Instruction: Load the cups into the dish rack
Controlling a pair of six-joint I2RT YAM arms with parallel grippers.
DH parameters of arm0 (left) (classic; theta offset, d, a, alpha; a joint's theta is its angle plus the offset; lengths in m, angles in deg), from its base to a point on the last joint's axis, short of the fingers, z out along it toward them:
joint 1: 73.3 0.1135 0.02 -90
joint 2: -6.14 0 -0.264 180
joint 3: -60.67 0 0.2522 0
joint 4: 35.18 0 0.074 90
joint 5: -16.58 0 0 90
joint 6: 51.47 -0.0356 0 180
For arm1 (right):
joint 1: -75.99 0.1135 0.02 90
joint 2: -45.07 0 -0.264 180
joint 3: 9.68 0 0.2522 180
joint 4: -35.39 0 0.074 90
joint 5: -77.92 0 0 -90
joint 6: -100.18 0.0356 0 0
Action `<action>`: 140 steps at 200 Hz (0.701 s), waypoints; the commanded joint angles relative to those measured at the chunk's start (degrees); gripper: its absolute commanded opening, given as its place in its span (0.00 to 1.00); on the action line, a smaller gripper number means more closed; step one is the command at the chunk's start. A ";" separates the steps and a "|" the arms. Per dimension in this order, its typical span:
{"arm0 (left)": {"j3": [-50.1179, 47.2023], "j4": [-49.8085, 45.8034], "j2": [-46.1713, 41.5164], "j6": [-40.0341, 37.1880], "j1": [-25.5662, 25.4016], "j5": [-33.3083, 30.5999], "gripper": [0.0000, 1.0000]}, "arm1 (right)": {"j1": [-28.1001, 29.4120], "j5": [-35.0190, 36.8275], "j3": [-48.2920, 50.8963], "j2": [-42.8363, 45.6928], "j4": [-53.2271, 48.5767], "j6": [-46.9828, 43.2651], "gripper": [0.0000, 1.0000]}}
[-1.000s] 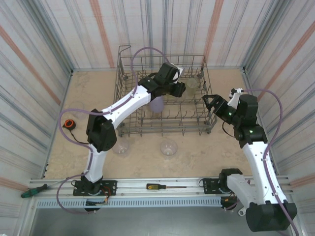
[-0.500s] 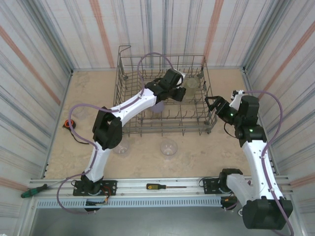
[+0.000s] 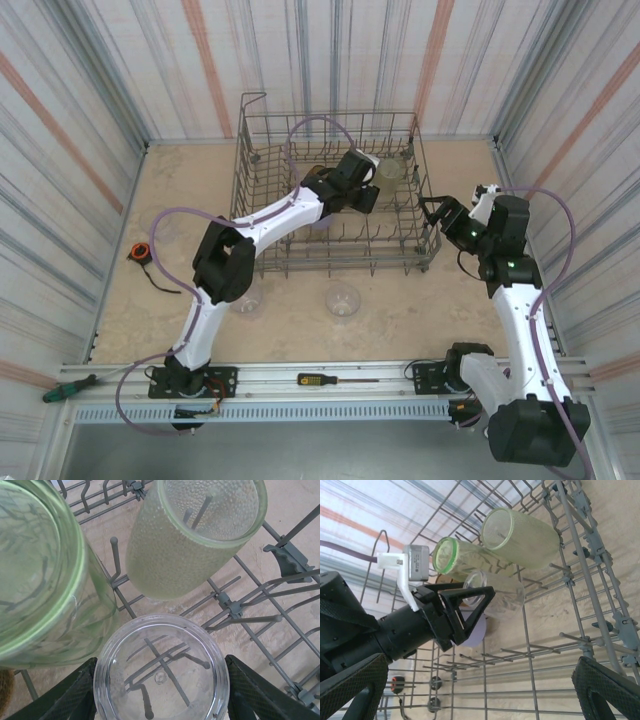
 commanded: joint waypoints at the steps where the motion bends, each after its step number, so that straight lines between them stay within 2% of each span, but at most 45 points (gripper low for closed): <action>1: -0.86 1.57 1.41 -1.03 0.11 -2.95 0.24 | -0.71 -1.62 0.71 0.62 0.58 -0.68 0.99; 29: -0.59 0.91 2.15 0.17 0.19 -2.36 0.31 | -0.97 -2.07 0.57 0.71 0.75 -0.40 0.99; 41: -0.67 1.02 2.31 0.53 0.18 -2.06 0.40 | -1.06 -2.23 0.55 0.78 0.80 -0.31 0.99; 59: -0.59 0.56 2.71 0.64 0.18 -2.27 0.61 | -1.46 -3.03 0.58 0.96 0.67 -0.01 0.99; 92: -2.79 1.11 0.73 1.81 0.10 -3.86 0.81 | -2.45 -3.53 1.00 2.62 -0.05 0.53 0.99; 140: -5.86 3.00 -5.37 2.78 -0.07 -5.36 0.93 | -2.71 -4.21 0.68 3.60 -1.08 1.43 0.99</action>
